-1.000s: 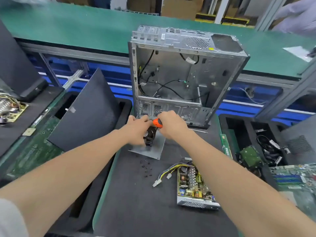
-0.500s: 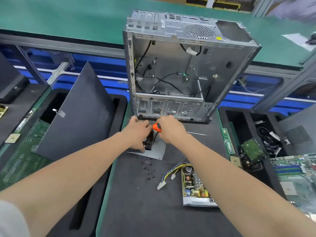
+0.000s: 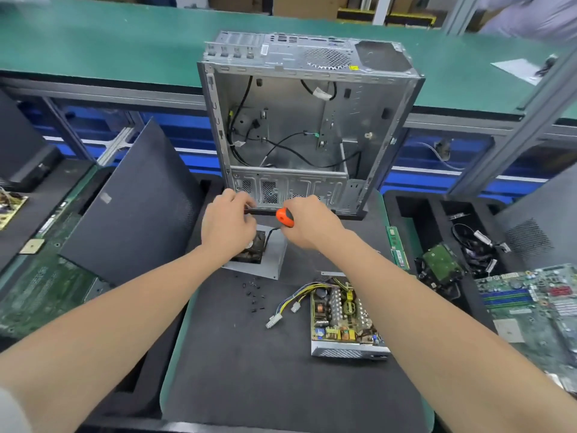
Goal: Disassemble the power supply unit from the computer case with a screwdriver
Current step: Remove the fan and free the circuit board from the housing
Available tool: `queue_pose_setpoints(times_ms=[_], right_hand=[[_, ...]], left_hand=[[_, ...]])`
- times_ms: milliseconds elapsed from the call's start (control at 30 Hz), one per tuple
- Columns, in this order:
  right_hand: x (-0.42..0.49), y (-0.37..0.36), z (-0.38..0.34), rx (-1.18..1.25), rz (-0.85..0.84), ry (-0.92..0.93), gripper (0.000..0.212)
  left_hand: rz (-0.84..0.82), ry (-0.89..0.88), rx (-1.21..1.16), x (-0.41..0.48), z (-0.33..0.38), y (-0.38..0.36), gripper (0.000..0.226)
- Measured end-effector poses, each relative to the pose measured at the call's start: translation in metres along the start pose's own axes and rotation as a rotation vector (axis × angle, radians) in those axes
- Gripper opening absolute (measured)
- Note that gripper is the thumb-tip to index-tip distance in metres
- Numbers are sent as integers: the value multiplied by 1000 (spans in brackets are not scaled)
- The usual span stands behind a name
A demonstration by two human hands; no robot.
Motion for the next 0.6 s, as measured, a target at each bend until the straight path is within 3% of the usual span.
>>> queue_pose_setpoints(times_ms=[67,133,367,600], right_hand=[[-8,-11,5,-49,-39,-7,17],[-14,-29,9,-35,-96,-24,11],[-8,-64,17,127,-174,-166,34],[7,-48,32,110,-123,-245,26]], left_hand=[[28,282,19,-23,-28,2,33],[-80,468,-45,-43,-45,-7,38],[-79,467,-96,-55,-48,-5,43],[-93,523,-178,-53,-42,-12,45]])
Point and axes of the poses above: each hand's wrist, its own x-axis towards the middle knuckle, its own y-axis out of the back of the hand, z = x × y, the point moved 7 cm from there along x, towards the middle knuckle, and after that the axes turned 13 degrees about -y, right-handed, at the moved point
